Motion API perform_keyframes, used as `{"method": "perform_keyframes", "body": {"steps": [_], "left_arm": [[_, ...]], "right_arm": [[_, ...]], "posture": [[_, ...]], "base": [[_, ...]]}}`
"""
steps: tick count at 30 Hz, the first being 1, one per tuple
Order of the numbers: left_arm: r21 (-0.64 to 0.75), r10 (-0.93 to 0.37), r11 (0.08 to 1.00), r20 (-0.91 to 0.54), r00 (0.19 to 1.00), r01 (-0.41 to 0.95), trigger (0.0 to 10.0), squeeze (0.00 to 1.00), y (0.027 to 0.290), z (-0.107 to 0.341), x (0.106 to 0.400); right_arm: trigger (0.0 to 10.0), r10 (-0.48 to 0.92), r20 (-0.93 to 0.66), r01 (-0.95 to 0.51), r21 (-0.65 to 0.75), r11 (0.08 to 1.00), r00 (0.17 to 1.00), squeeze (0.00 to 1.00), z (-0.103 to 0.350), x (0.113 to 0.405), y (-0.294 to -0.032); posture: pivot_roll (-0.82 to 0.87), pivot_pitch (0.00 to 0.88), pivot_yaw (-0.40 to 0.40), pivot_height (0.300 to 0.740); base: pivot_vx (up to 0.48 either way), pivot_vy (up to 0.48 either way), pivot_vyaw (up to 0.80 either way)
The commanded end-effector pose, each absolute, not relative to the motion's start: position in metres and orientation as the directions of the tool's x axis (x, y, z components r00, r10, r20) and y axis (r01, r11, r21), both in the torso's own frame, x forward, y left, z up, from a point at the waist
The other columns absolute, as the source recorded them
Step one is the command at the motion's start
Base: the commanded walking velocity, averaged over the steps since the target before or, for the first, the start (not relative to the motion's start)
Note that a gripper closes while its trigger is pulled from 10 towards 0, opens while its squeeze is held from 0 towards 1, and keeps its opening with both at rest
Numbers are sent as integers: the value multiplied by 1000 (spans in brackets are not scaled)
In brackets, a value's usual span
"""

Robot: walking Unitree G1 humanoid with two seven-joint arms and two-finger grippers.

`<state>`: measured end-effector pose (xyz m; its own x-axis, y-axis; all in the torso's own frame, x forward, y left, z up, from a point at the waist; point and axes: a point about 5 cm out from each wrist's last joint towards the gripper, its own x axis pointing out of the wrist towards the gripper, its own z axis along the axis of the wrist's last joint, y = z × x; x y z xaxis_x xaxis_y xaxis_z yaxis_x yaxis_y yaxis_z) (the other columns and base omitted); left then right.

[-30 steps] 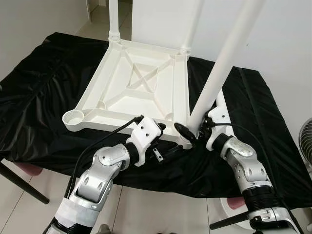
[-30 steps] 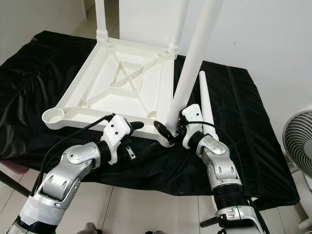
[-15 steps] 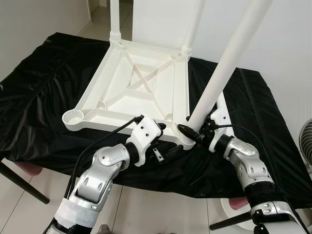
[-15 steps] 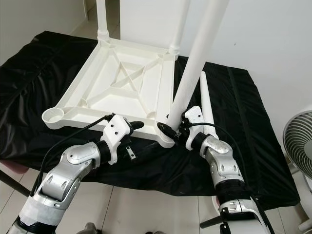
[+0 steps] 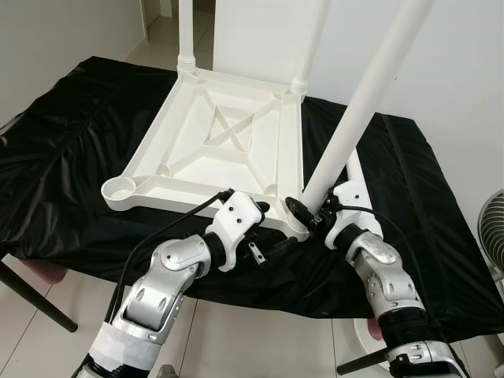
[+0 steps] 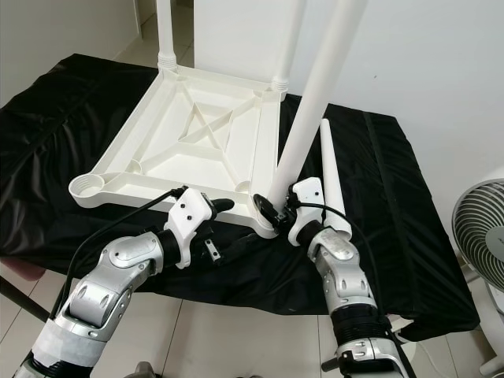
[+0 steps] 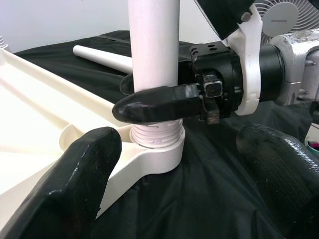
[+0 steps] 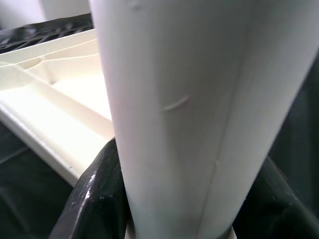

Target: Building children table

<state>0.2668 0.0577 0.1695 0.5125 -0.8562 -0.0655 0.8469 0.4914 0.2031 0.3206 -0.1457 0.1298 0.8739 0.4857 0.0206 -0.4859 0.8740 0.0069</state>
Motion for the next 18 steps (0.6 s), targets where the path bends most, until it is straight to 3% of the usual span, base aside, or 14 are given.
{"method": "perform_keyframes", "body": {"steps": [1,6,13,18], "left_arm": [[209,-840,518,-61,539,830,10000,0,55,170,266],[212,-843,511,-63,534,833,10000,0,55,170,266],[212,-844,510,-63,533,834,10000,0,54,169,264],[211,-843,512,-65,534,833,10000,0,55,169,264]], "right_arm": [[0,445,-72,-444,36,895,893,0,111,316,-144],[0,258,-95,-250,89,964,961,0,108,317,-135],[0,88,-115,-70,151,986,989,0,105,311,-117],[0,68,-118,-47,175,984,991,0,104,307,-111]], "posture": [[142,40,-108,740],[143,35,-108,740],[154,34,-114,740],[154,35,-113,740]], "base": [[0,0,0],[0,0,0],[0,0,0],[0,0,0]]}}
